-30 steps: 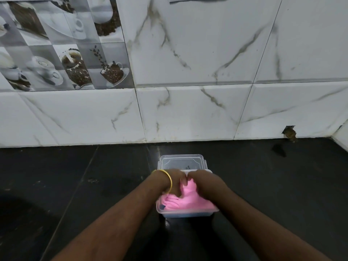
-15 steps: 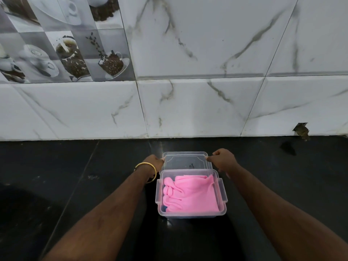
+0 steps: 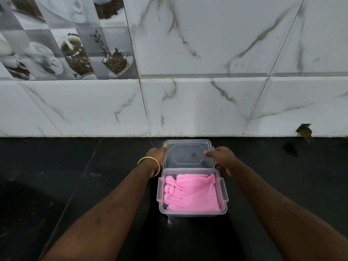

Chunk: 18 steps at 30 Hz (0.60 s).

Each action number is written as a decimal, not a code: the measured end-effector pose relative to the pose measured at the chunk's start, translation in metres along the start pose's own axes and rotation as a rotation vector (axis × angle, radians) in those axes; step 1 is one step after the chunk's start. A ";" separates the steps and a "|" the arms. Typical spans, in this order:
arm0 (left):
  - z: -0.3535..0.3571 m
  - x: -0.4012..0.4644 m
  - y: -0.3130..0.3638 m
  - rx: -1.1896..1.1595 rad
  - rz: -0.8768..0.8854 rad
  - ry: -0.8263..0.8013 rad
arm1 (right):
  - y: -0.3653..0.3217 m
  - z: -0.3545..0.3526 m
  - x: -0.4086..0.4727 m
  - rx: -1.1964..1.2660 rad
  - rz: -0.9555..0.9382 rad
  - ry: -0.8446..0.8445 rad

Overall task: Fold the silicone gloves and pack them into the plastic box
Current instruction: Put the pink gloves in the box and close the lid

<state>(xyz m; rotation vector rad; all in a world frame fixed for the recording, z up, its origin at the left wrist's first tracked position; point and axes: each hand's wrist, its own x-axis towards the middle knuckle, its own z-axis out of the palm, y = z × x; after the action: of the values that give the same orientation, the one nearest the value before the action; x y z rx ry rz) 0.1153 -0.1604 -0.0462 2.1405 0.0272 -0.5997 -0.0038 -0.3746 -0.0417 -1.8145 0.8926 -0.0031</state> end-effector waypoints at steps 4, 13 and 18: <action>-0.012 -0.015 0.024 -0.179 0.107 0.116 | -0.018 -0.011 -0.015 0.157 -0.149 0.061; -0.032 -0.065 0.047 -0.531 0.193 0.284 | -0.032 -0.029 -0.066 0.574 -0.234 0.132; -0.033 -0.085 0.029 -0.628 0.184 0.269 | -0.022 -0.028 -0.083 0.719 -0.223 0.295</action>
<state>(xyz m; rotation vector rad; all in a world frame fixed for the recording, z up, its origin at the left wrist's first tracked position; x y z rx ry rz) 0.0601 -0.1363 0.0285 1.5723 0.1451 -0.1552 -0.0624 -0.3465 0.0206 -1.2331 0.7508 -0.6650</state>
